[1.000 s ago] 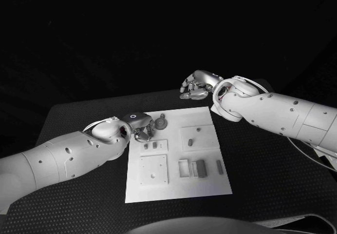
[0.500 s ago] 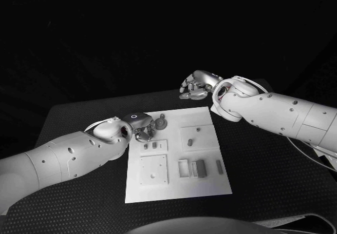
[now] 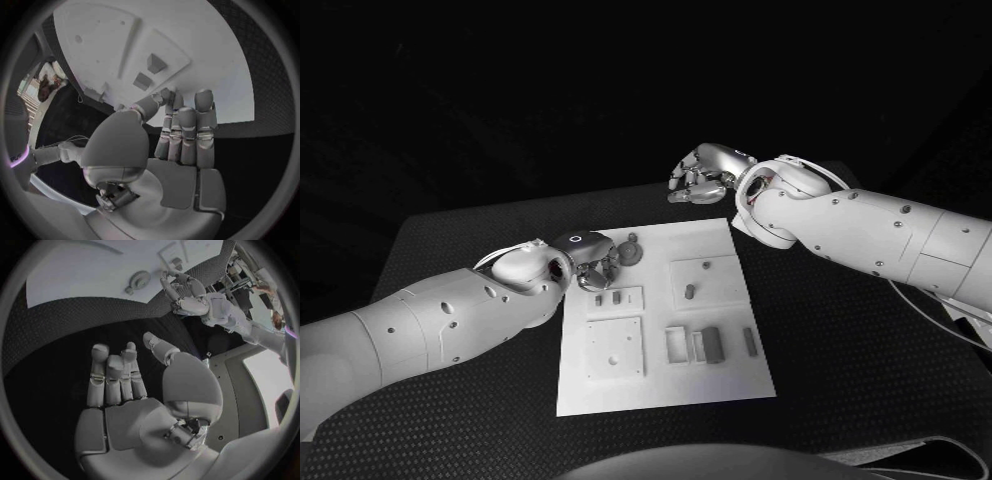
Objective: Assemble the parts on the task board
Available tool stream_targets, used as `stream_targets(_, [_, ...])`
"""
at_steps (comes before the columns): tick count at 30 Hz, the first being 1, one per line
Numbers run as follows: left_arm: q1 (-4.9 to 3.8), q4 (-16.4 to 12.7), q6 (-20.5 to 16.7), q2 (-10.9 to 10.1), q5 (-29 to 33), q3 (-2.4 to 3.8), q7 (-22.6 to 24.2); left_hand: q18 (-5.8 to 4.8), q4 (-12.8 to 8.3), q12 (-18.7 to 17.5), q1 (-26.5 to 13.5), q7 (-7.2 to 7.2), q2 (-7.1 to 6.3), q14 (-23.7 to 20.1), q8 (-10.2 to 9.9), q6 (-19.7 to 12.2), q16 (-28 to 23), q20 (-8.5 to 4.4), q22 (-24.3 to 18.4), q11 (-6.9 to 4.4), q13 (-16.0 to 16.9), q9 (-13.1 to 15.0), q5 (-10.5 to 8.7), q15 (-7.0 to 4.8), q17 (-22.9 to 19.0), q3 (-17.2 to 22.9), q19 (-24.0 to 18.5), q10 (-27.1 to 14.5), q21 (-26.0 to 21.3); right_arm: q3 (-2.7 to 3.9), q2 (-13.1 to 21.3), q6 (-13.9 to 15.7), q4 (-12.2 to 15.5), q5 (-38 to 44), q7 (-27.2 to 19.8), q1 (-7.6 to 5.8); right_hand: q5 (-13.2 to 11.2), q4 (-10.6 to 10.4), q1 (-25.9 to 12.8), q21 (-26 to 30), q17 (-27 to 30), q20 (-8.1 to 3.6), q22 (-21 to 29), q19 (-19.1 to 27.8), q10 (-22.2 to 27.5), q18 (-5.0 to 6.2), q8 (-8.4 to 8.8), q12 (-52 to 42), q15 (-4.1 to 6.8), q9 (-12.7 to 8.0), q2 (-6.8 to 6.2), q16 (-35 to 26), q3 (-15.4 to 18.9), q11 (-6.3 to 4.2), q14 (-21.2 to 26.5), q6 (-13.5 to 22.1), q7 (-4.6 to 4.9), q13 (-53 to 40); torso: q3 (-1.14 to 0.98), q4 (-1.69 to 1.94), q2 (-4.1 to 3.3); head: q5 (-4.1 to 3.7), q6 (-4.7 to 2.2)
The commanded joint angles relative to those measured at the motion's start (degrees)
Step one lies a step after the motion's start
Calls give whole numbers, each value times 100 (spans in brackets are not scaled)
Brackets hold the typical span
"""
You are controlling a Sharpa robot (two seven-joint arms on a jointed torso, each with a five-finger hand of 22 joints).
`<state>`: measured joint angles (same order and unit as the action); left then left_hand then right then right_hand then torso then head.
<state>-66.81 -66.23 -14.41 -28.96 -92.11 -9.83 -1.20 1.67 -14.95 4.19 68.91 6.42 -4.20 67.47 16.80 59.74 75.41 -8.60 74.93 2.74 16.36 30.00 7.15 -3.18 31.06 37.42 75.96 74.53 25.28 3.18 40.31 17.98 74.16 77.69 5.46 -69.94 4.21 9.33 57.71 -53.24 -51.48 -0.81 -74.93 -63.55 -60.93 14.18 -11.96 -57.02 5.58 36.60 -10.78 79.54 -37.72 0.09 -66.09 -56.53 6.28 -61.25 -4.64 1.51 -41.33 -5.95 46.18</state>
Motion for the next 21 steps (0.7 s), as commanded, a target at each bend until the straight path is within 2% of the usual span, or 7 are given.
stream_targets(1, [69,1,314,9,-77,-73,28,488,-11,25,24,-2,65,45,34,65,41,-30,67,6,15,9,19,-44,-4,19,-6,48,-35,3,-3,-25,7,22,-41,1,11,-7,13,13,10,-19,-90,-10,-26,82,-12,-28,14,-3,60,-1,3,23,-16,-1,41,7,6,5,-2,-4,6])
stream_targets(17, [72,-33,222,-9,-79,-122,58,479,-31,27,26,-15,58,50,47,89,53,-40,70,-7,26,12,28,-57,2,18,-1,77,-46,3,-20,-28,2,22,-42,1,11,-7,11,14,10,-19,-90,-9,-26,82,-13,-28,14,-4,60,-1,3,23,-15,-1,41,8,12,15,-8,9,3])
stream_targets(21, [73,-30,204,-11,-77,-123,61,478,-33,26,25,-15,56,49,46,89,54,-40,70,-7,27,11,29,-57,3,18,-2,76,-48,3,-20,-23,-1,22,-44,1,11,-7,11,14,10,-19,-90,-9,-26,82,-13,-28,14,-4,61,-1,3,23,-15,-1,41,8,10,6,-6,16,8])
